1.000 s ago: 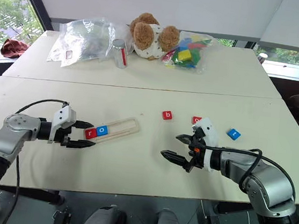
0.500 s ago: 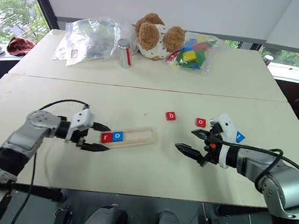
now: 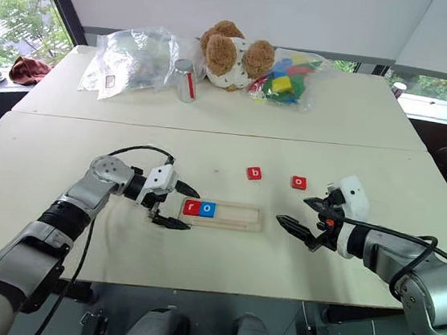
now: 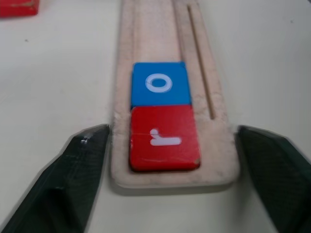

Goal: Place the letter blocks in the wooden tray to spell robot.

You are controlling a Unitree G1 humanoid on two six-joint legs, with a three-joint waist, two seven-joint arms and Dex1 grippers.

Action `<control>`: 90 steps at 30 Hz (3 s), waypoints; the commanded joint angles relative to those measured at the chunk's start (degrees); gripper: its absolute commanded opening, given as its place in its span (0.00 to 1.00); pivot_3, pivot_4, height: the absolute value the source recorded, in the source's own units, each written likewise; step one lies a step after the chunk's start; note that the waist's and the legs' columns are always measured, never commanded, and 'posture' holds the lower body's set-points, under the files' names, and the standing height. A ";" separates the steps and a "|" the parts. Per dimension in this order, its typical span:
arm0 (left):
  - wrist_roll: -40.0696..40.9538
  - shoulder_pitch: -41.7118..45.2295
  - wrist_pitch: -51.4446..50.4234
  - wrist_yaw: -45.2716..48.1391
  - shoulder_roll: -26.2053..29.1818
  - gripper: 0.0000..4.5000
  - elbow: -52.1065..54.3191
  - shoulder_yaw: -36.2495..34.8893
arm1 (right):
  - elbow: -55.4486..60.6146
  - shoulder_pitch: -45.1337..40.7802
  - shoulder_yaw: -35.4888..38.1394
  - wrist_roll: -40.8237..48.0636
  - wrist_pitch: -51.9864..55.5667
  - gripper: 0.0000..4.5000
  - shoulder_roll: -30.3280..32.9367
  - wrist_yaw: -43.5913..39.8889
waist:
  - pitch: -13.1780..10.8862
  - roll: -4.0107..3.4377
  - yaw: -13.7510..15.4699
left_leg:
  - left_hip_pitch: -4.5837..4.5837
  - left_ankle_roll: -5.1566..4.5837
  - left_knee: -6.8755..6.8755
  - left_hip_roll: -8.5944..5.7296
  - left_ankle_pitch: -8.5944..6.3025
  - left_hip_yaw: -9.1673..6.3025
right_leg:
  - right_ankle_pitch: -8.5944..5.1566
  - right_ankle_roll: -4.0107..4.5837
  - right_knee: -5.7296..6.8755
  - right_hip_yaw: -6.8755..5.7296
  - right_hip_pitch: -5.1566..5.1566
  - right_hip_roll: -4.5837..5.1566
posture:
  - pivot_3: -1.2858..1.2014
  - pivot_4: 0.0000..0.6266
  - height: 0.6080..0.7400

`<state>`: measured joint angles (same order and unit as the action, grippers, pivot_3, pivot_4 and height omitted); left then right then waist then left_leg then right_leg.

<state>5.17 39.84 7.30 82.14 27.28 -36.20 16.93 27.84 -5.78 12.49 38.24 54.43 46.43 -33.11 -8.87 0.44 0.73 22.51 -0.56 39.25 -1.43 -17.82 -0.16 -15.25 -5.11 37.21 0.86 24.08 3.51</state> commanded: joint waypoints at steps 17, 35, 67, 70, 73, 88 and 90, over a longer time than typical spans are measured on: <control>14.10 -6.29 -29.49 -2.24 23.12 0.99 28.37 -18.98 | -23.48 -26.25 -18.33 -18.20 -6.22 1.00 -24.05 15.85 | -0.06 0.02 -1.26 | 0.13 0.10 -0.13 0.11 0.05 -0.05 | -0.01 0.00 0.11 0.00 0.32 -0.07 | 0.52 0.24 1.00; 19.97 -20.09 -39.34 -18.45 23.98 1.00 50.35 -25.98 | -35.44 -31.35 -20.20 -28.06 -2.19 0.49 -33.17 21.55 | -0.05 0.02 -1.89 | 0.26 0.18 -0.15 0.00 0.08 -0.11 | 0.00 0.00 0.11 0.01 0.45 0.05 | 0.52 0.24 1.00; 15.86 -8.04 -31.95 -11.84 14.26 1.00 40.30 -9.71 | 18.28 -3.69 -0.23 -38.12 30.21 0.49 -47.48 38.55 | -0.02 0.00 -1.57 | -0.03 0.21 -0.15 0.05 0.12 -0.10 | -0.02 0.02 0.34 0.15 0.29 -0.29 | 0.52 0.24 1.00; 15.99 -8.56 -32.46 -12.06 14.50 1.00 41.03 -9.99 | 17.04 -4.02 -0.26 -38.11 29.74 0.80 -47.85 38.34 | -0.02 0.00 -1.59 | -0.02 0.21 -0.15 0.05 0.12 -0.09 | -0.02 0.01 0.31 0.16 0.29 -0.27 | 0.52 0.24 1.00; 16.05 -8.80 -32.61 -11.86 15.04 1.00 41.11 -10.35 | 17.76 -4.13 -0.56 -37.52 30.00 0.98 -46.46 36.91 | -0.02 0.00 -1.67 | -0.02 0.21 -0.15 0.05 0.12 -0.09 | -0.02 0.02 0.29 0.17 0.29 -0.27 | 0.52 0.24 1.00; 17.50 -7.27 -33.05 -0.36 23.86 1.00 43.43 -9.78 | -14.45 2.74 1.42 -20.57 -27.17 0.98 6.18 -32.77 | -0.15 0.07 -1.73 | -0.07 -0.03 -0.13 0.06 -0.02 -0.05 | -0.10 -0.12 -0.14 0.05 -0.09 -0.28 | 0.52 0.24 1.00; 17.99 -7.98 -34.09 -0.71 24.49 1.00 45.12 -10.32 | -22.07 0.33 -1.67 -22.84 -35.07 0.98 7.92 -36.05 | -0.19 0.14 -1.89 | -0.21 -0.04 -0.10 0.07 -0.02 0.05 | -0.09 -0.13 -0.13 0.15 -0.21 -0.25 | 0.52 0.24 1.00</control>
<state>22.03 31.89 -26.04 81.31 50.73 6.43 7.92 10.20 -3.34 12.55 16.91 27.02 53.23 -65.59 -9.06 0.58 -1.16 22.20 -0.59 39.16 -1.34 -17.84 -0.12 -15.34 -5.24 37.08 1.03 23.77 3.30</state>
